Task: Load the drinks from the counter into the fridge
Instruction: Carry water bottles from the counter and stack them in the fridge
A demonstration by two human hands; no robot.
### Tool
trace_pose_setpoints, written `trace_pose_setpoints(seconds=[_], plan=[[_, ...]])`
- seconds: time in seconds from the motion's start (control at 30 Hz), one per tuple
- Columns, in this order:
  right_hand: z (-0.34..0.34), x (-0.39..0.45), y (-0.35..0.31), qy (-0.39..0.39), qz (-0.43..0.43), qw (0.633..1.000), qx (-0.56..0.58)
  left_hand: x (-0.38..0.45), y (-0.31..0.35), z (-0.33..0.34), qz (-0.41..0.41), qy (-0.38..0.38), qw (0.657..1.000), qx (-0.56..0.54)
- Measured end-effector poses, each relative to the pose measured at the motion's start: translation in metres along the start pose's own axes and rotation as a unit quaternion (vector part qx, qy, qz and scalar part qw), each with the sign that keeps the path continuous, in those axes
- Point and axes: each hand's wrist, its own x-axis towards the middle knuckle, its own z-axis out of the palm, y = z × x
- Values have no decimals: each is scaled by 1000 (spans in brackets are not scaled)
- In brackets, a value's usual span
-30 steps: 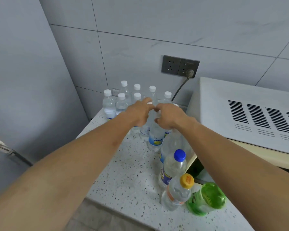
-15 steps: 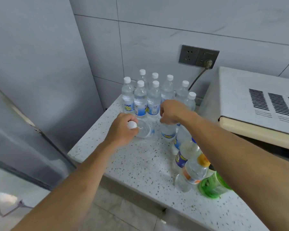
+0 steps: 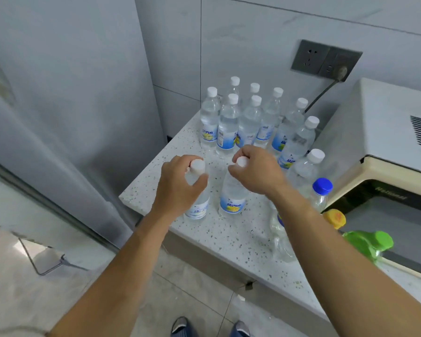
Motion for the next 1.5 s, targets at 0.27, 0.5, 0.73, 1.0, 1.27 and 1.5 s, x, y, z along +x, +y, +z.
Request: trace_pose_setpoints(seconds=[0.27, 0.5, 0.73, 1.0, 1.27, 1.5], plan=[[79, -32, 55, 36, 89, 962, 255, -32, -46, 33, -109, -50, 987, -104], [106, -51, 73, 92, 96, 937, 322, -56, -86, 47, -144, -44, 978, -146], [123, -90, 75, 121, 66, 940, 312, -57, -96, 51, -141, -46, 972, -183], [121, -125, 82, 64, 83, 921, 375, -124, -95, 24, -209, -9, 935, -285], [142, -174, 109, -83, 190, 851, 483, -221, -76, 20, -382, 90, 827, -402], [176, -218, 101, -279, 280, 725, 564, -315, -70, 4, -449, 93, 789, -409]])
